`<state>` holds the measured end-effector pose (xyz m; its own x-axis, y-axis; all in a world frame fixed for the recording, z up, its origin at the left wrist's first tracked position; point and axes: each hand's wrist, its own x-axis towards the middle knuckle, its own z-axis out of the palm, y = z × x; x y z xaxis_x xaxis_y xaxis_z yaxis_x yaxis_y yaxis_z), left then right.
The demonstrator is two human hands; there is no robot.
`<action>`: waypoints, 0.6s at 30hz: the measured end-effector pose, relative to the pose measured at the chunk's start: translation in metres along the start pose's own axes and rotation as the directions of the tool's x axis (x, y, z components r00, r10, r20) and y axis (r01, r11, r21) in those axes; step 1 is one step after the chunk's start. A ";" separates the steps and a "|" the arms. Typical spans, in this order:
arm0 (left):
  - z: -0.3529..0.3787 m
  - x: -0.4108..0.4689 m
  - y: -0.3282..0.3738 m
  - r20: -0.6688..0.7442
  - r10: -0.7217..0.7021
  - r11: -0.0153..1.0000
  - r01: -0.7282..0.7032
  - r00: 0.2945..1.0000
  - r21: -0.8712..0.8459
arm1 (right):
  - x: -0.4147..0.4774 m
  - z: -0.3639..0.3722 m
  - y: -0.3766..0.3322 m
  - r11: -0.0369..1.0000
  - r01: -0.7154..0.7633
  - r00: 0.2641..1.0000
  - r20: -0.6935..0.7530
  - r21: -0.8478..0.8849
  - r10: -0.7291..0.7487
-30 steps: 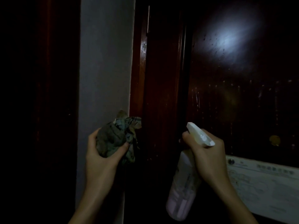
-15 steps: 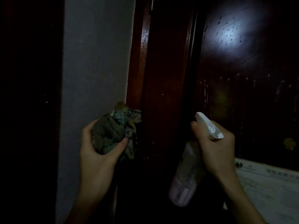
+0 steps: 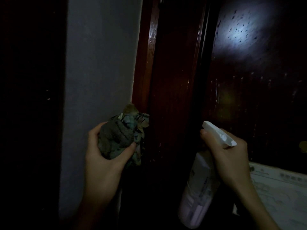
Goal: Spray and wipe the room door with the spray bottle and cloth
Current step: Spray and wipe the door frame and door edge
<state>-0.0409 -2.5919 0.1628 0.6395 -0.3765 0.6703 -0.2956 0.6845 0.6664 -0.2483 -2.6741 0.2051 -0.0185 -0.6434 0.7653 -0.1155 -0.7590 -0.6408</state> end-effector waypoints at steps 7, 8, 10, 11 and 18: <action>0.000 -0.001 -0.008 0.015 0.002 0.999 -0.002 1.000 0.037 | -0.007 0.002 0.009 0.999 -0.035 0.999 -0.015 0.020 0.036; 0.001 -0.001 -0.009 0.017 0.003 0.999 -0.004 1.000 0.044 | -0.008 0.002 0.010 0.999 -0.040 0.999 -0.009 0.020 0.040; 0.001 -0.003 -0.010 0.020 0.017 0.998 -0.018 1.000 0.057 | -0.009 0.001 0.012 0.998 -0.057 0.998 0.023 0.017 0.057; 0.002 -0.004 -0.010 0.020 0.028 0.998 -0.029 0.999 0.061 | -0.010 0.001 0.014 0.998 -0.060 0.997 0.045 0.020 0.059; -0.002 -0.019 -0.020 -0.011 0.066 0.993 -0.065 0.998 0.099 | -0.037 0.010 0.037 0.994 -0.109 0.991 0.079 0.007 0.108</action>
<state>-0.0458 -2.5970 0.1361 0.6263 -0.3233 0.7094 -0.4051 0.6425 0.6505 -0.2416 -2.6791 0.1527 0.0479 -0.7273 0.6846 -0.1054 -0.6853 -0.7206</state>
